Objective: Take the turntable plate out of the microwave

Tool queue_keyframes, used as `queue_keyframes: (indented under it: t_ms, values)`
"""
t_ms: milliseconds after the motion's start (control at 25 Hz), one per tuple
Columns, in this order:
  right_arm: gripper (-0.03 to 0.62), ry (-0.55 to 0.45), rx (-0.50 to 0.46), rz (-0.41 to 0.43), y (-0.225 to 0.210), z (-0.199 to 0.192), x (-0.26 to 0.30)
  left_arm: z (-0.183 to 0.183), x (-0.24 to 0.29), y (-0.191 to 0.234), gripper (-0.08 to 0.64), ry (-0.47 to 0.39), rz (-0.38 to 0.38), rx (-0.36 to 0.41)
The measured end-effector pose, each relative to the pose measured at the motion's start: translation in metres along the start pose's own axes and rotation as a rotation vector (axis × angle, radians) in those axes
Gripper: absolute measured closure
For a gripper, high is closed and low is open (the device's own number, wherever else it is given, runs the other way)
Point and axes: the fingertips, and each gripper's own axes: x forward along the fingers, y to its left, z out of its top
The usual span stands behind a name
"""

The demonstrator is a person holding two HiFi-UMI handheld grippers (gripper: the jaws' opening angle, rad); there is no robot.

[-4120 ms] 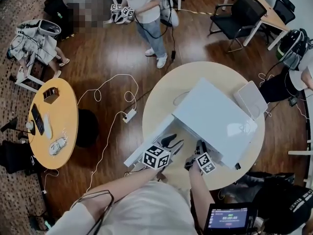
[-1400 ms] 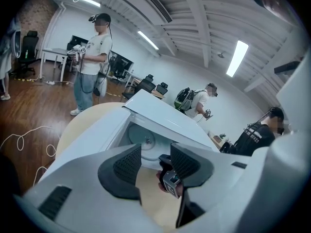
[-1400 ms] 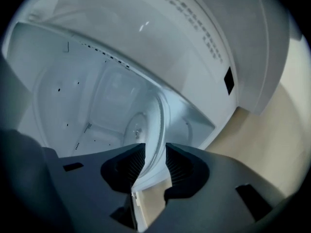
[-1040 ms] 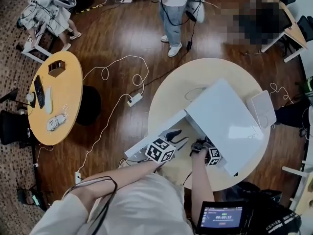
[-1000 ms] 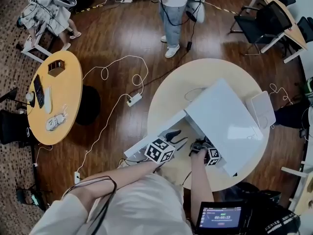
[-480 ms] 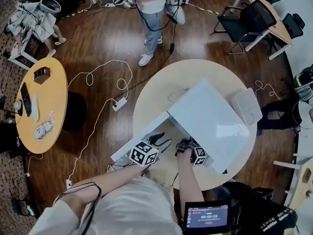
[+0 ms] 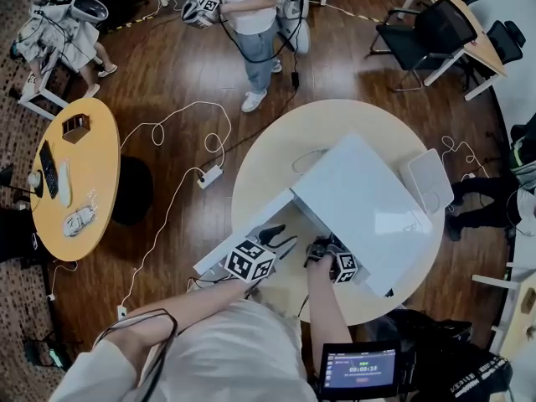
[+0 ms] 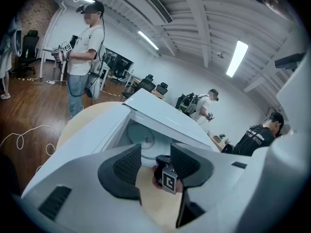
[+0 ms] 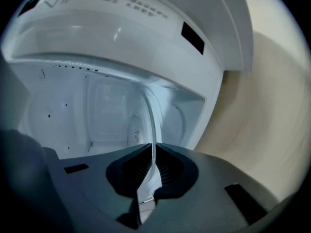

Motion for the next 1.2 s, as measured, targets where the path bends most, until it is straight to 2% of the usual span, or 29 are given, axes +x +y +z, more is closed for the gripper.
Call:
queue_keyframes:
  t_ms: [440,680,1200]
  values:
    - [0.565,0.022,0.029,0.021,-0.004,-0.011,-0.005,-0.004,0.003,0.007,0.364,0.010,-0.003,-0.008]
    - [0.565,0.033,0.020,0.024,-0.006,-0.012,-0.009,-0.009,0.005,0.008,0.364,0.005,-0.022,-0.037]
    - [0.565,0.071,0.028,0.030,-0.010,-0.017,-0.015,-0.023,0.021,0.003,0.364,0.044,-0.027,-0.045]
